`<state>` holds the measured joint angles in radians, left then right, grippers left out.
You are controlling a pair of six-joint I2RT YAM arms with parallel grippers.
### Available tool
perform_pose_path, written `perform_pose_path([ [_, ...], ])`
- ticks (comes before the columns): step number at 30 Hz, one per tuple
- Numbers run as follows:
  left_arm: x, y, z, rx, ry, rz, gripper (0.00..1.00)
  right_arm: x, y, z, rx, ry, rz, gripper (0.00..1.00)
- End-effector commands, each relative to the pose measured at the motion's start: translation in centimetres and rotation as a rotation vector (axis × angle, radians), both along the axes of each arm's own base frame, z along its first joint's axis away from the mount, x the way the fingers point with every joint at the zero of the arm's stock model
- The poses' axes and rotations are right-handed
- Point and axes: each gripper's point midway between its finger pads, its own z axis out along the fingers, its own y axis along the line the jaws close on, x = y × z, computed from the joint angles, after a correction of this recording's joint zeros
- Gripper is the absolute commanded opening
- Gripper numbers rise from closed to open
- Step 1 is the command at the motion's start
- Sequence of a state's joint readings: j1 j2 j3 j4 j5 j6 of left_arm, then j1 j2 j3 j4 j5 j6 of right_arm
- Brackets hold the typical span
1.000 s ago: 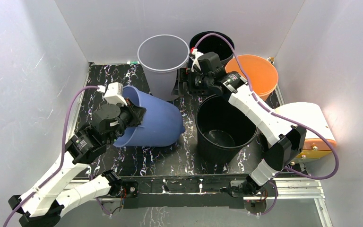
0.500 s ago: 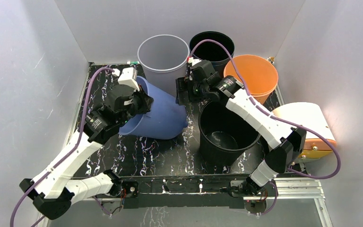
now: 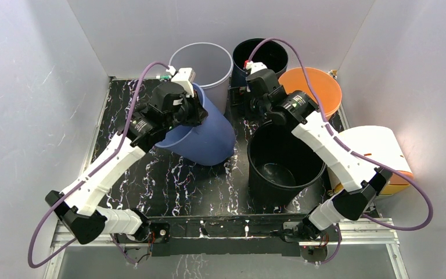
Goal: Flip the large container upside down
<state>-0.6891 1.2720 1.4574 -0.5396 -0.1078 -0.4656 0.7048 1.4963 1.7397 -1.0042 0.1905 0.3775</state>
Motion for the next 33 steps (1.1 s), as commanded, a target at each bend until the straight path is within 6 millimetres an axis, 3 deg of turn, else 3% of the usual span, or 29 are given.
perform_pose_path([
  [1, -0.4, -0.8, 3.9, -0.044, -0.086, -0.090, 0.00, 2.3, 1.8, 5.3, 0.113, -0.147, 0.007, 0.98],
  [4, 0.0, -1.5, 4.8, -0.064, -0.091, -0.097, 0.00, 3.1, 2.3, 6.2, 0.127, -0.172, 0.005, 0.98],
  [5, 0.2, -1.9, 4.9, -0.072, -0.078, -0.104, 0.00, 3.7, 1.5, 6.4, 0.107, -0.185, -0.030, 0.98],
  [11, -0.8, -5.8, 6.7, -0.297, -0.061, -0.226, 0.00, 6.7, -8.1, 8.5, 0.140, -0.211, -0.227, 0.98],
  [13, -0.9, -6.0, 6.4, -0.307, -0.052, -0.234, 0.00, 6.4, -9.6, 9.1, 0.163, -0.231, -0.248, 0.98],
  [15, -0.8, -5.7, 5.3, -0.292, -0.027, -0.215, 0.00, 5.7, -9.7, 9.3, 0.188, -0.241, -0.234, 0.98],
  [18, -0.8, -4.4, 3.7, -0.288, 0.006, -0.175, 0.00, 5.3, -9.2, 8.2, 0.199, -0.207, -0.217, 0.98],
  [19, -1.3, -1.9, 2.1, -0.206, 0.003, -0.150, 0.00, 5.4, -9.5, 7.3, 0.177, -0.191, -0.231, 0.98],
  [21, -1.5, -0.2, 1.2, -0.147, 0.015, -0.124, 0.00, 5.5, -9.6, 7.2, 0.169, -0.194, -0.229, 0.98],
  [22, -1.6, 0.4, 0.7, -0.124, 0.033, -0.110, 0.04, 5.5, -9.6, 7.2, 0.168, -0.197, -0.225, 0.98],
  [28, -3.4, 2.5, -3.3, -0.079, 0.141, -0.045, 0.81, 5.6, -9.0, 6.4, 0.180, -0.181, -0.204, 0.98],
  [30, -3.9, 3.6, -4.2, -0.059, 0.156, -0.003, 0.95, 5.5, -9.0, 6.2, 0.178, -0.175, -0.201, 0.98],
  [33, -4.4, 5.3, -5.1, -0.012, 0.169, 0.052, 0.98, 5.4, -8.7, 6.0, 0.178, -0.171, -0.181, 0.98],
])
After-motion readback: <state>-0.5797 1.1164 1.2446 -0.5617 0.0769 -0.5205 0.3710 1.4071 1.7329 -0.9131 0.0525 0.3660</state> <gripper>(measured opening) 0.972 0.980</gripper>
